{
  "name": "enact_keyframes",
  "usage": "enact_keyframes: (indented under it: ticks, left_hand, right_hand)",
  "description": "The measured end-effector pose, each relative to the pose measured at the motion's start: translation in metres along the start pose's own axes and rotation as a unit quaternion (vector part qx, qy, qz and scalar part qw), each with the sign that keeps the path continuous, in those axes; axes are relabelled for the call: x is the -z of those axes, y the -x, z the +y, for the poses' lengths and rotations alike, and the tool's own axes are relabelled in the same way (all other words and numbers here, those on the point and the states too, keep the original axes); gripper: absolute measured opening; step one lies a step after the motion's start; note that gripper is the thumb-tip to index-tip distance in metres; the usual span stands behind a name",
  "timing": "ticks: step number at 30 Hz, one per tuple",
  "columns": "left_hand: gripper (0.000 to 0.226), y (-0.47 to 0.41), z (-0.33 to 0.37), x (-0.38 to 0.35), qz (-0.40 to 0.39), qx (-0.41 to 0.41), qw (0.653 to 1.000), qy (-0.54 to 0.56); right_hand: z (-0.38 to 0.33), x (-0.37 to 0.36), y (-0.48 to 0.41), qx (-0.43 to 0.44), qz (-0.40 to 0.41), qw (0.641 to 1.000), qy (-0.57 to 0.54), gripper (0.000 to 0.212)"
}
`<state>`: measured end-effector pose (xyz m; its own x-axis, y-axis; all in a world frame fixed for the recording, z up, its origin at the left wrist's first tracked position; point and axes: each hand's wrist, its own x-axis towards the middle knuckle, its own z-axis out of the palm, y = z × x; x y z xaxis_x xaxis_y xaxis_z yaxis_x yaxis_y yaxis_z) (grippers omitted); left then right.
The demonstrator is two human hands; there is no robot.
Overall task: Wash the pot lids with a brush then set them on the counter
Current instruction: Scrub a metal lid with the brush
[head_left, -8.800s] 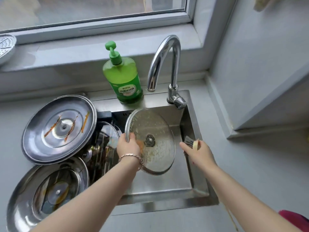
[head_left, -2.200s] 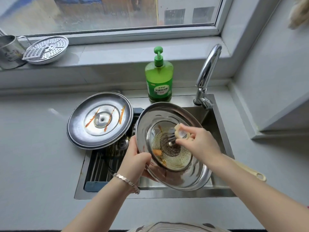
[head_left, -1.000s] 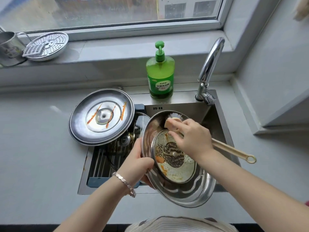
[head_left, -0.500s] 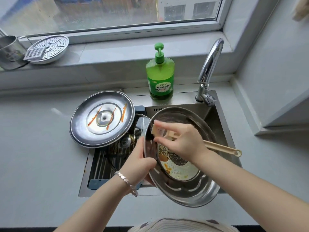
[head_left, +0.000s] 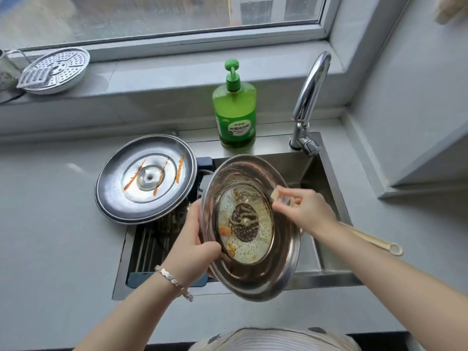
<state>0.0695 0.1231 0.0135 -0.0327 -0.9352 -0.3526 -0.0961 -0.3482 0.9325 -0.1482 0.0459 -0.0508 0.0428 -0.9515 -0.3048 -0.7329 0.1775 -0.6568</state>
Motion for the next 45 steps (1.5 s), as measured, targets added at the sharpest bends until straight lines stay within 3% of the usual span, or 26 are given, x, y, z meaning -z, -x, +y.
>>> enact_keyframes:
  ticks: [3, 8, 11, 13, 15, 18, 19, 24, 26, 28, 30, 33, 37, 40, 45]
  left_hand:
    - [0.062, -0.004, 0.005, 0.000, 0.013, 0.022, 0.999, 0.021]
    - [0.061, -0.008, 0.008, 0.010, 0.058, 0.007, 0.998, 0.018]
    - [0.058, -0.009, 0.007, 0.011, 0.065, 0.048, 0.996, 0.030]
    - [0.061, -0.012, 0.008, 0.013, 0.076, 0.075, 0.993, 0.043]
    - [0.060, -0.014, 0.009, 0.015, 0.092, 0.090, 0.990, 0.056]
    - [0.058, -0.015, 0.007, 0.018, 0.090, 0.109, 0.988, 0.055]
    - [0.058, -0.014, 0.006, 0.018, 0.087, 0.115, 0.988, 0.058]
    - [0.055, -0.010, 0.007, 0.013, 0.064, 0.125, 0.987, 0.079]
    - [0.053, -0.010, 0.006, 0.013, 0.069, 0.131, 0.986, 0.079]
    - [0.056, -0.011, 0.004, 0.014, 0.081, 0.131, 0.984, 0.085]
    - [0.062, -0.010, 0.002, 0.014, 0.086, 0.126, 0.983, 0.099]
    - [0.067, -0.008, 0.006, 0.011, 0.089, 0.107, 0.984, 0.111]
    - [0.068, -0.006, 0.009, 0.010, 0.081, 0.092, 0.986, 0.113]
    - [0.072, -0.006, 0.008, 0.014, 0.096, 0.077, 0.984, 0.128]
    - [0.071, -0.003, 0.002, 0.028, 0.113, 0.095, 0.980, 0.132]
  right_hand:
    - [-0.007, 0.007, -0.009, 0.008, 0.043, 0.999, -0.002, 0.045]
    - [-0.003, -0.002, 0.015, 0.002, -0.074, 0.993, 0.097, 0.040]
    - [-0.011, 0.011, 0.006, 0.002, -0.013, 0.994, 0.110, 0.039]
    - [-0.018, 0.014, 0.008, 0.018, 0.004, 0.984, 0.175, 0.040]
    - [-0.025, 0.011, 0.025, 0.046, -0.062, 0.976, 0.204, 0.037]
    - [-0.033, 0.007, 0.056, 0.062, -0.228, 0.964, 0.121, 0.036]
    - [-0.031, 0.010, 0.056, 0.065, -0.246, 0.961, 0.107, 0.034]
    - [-0.018, 0.029, 0.027, 0.038, -0.132, 0.975, 0.176, 0.038]
    - [-0.020, 0.016, 0.038, 0.066, -0.192, 0.965, 0.164, 0.033]
    - [-0.026, 0.006, 0.053, 0.082, -0.269, 0.958, 0.052, 0.028]
    - [-0.028, 0.007, 0.051, 0.095, -0.251, 0.963, 0.035, 0.027]
    - [-0.041, 0.005, 0.051, 0.134, -0.187, 0.968, 0.097, 0.035]
    - [-0.061, -0.004, 0.062, 0.204, -0.172, 0.961, 0.066, 0.038]
    - [-0.057, 0.002, 0.052, 0.161, -0.161, 0.973, 0.050, 0.035]
    - [-0.032, 0.019, 0.042, 0.085, -0.148, 0.977, 0.132, 0.033]
